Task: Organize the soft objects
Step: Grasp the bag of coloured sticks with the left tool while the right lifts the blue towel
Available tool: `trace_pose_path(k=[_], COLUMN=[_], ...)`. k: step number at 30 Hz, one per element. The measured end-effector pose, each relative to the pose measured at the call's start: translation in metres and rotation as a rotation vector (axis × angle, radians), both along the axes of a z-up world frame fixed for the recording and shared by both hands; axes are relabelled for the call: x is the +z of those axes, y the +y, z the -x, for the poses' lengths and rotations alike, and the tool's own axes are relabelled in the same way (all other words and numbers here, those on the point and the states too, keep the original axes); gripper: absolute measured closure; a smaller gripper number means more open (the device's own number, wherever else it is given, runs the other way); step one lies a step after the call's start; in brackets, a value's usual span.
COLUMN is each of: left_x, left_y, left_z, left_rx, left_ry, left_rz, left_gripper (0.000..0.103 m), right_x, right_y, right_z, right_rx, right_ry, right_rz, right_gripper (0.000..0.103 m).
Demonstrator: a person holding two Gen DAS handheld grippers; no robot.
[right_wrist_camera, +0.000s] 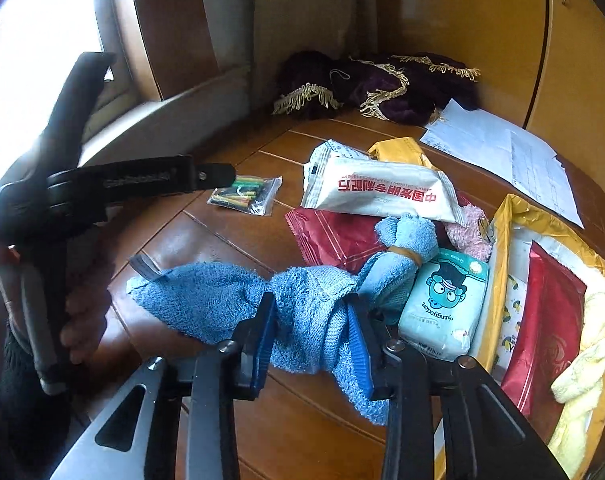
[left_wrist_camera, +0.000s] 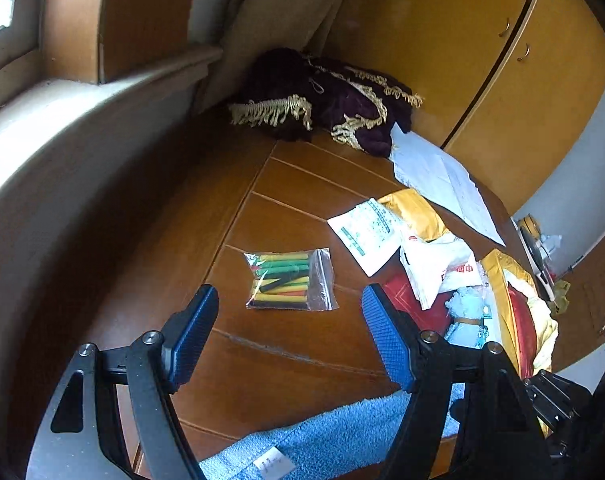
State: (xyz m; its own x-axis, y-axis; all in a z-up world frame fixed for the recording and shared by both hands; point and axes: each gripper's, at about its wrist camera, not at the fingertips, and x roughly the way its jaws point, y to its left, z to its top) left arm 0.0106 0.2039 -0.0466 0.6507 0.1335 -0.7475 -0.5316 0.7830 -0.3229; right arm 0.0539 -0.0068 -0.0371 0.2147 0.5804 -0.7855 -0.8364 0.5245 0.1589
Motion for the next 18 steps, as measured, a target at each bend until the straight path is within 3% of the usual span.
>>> trace_pose_path(k=[3, 7, 11, 12, 14, 18], left_x=[-0.006, -0.012, -0.026, -0.025, -0.027, -0.029], left_y=[0.001, -0.001, -0.003, -0.007, -0.012, -0.014], left_z=[-0.02, -0.042, -0.057, -0.058, -0.057, -0.053], left_rx=[-0.044, -0.031, -0.047, -0.038, -0.032, -0.018], left_ry=[0.077, 0.151, 0.22, 0.227, 0.245, 0.227], left_rz=[-0.027, -0.092, -0.112, -0.176, -0.222, -0.233], left_gripper=[0.029, 0.029, 0.047, 0.056, 0.064, 0.067], right_x=[0.012, 0.023, 0.026, 0.026, 0.027, 0.032], right_y=[-0.02, -0.038, -0.048, -0.05, -0.054, -0.064], right_z=[-0.002, -0.003, -0.011, -0.012, -0.013, -0.012], right_rx=[-0.013, -0.045, -0.077, -0.083, -0.09, -0.075], right_ry=[0.049, 0.062, 0.089, 0.094, 0.104, 0.12], right_rz=[-0.103, -0.183, -0.229, -0.235, -0.254, -0.31], right_gripper=[0.069, 0.069, 0.069, 0.069, 0.069, 0.069])
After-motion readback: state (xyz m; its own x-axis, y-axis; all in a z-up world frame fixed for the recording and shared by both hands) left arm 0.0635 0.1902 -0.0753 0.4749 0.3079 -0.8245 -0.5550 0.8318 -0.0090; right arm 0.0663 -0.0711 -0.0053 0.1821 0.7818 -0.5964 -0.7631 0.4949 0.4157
